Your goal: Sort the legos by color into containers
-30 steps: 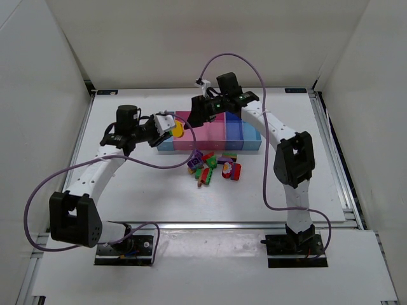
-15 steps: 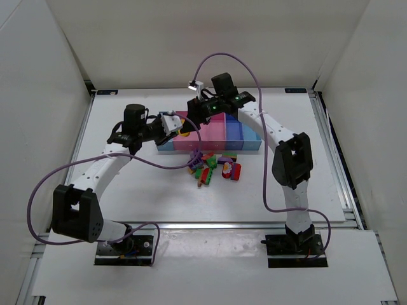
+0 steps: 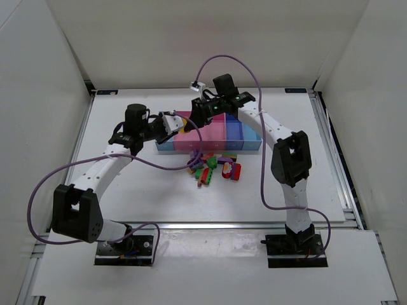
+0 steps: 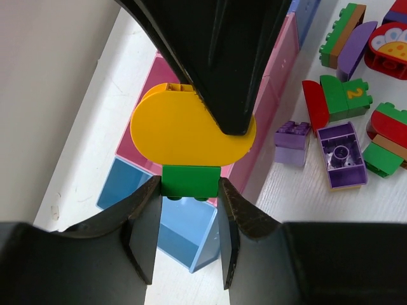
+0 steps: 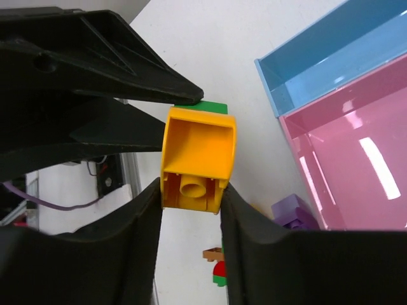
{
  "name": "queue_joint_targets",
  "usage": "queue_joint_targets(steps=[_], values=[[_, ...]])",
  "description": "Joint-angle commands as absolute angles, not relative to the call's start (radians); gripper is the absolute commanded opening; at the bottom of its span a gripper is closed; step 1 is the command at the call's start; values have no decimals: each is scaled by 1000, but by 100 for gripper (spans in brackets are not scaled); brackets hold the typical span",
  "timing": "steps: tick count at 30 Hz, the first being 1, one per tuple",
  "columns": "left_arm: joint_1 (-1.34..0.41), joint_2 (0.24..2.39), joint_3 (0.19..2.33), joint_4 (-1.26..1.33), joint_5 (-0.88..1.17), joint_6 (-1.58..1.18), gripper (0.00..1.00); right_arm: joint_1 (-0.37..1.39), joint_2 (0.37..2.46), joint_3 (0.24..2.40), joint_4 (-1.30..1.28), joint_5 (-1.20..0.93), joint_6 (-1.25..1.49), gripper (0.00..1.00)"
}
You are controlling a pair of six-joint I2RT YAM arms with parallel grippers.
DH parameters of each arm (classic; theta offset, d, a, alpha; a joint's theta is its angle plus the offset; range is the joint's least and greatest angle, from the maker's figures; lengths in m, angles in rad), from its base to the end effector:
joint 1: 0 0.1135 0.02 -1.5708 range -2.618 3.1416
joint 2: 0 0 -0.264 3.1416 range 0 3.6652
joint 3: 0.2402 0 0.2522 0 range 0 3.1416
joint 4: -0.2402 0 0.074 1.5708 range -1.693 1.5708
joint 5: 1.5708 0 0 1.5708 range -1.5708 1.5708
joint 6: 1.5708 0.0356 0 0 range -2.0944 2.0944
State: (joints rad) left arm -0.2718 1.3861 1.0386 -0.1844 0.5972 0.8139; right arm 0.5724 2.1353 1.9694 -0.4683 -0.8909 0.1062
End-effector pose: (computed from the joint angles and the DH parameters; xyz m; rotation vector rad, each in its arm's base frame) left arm 0.2946 -0.1029 0.2935 1.3242 1.5188 -0.2847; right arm 0.3972 0.2889 0.2982 -1.0184 2.0045 1.3519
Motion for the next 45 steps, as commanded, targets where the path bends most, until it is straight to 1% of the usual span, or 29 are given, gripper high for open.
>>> queue_joint_targets(steps=[1, 3, 4, 6, 12, 20, 30, 33, 35, 37, 38, 41, 45], values=[[-290, 1364, 1029, -133, 600, 807, 10, 588, 2138, 2005, -437, -962, 97, 25], [-291, 1361, 1023, -130, 598, 804, 10, 591, 2137, 2005, -433, -963, 103, 18], [-293, 1359, 1016, -130, 597, 804, 10, 591, 2134, 2003, -425, -963, 106, 8], [-295, 1355, 1006, -127, 592, 801, 10, 591, 2129, 2002, -416, -966, 117, 0], [-295, 1335, 959, -112, 562, 789, 10, 566, 2095, 1967, -373, -965, 161, 0], [-295, 1302, 904, -100, 482, 744, 10, 459, 2031, 1862, -311, -956, 254, 0], [-296, 1285, 884, -124, 397, 692, 10, 371, 2002, 1865, -288, -939, 285, 0], [-290, 1322, 928, -127, 333, 649, 10, 344, 1979, 1835, -322, -904, 241, 0], [-278, 1376, 1001, -156, 284, 609, 10, 330, 1954, 1806, -370, -859, 184, 0], [-265, 1443, 1066, -210, 265, 520, 10, 305, 1933, 1767, -388, -807, 167, 0], [-250, 1463, 1131, -228, 238, 453, 10, 293, 1909, 1749, -397, -778, 150, 0], [-226, 1529, 1218, -278, 223, 361, 10, 250, 1867, 1701, -416, -717, 115, 0], [-222, 1589, 1285, -334, 189, 290, 10, 210, 1830, 1663, -434, -701, 86, 0]])
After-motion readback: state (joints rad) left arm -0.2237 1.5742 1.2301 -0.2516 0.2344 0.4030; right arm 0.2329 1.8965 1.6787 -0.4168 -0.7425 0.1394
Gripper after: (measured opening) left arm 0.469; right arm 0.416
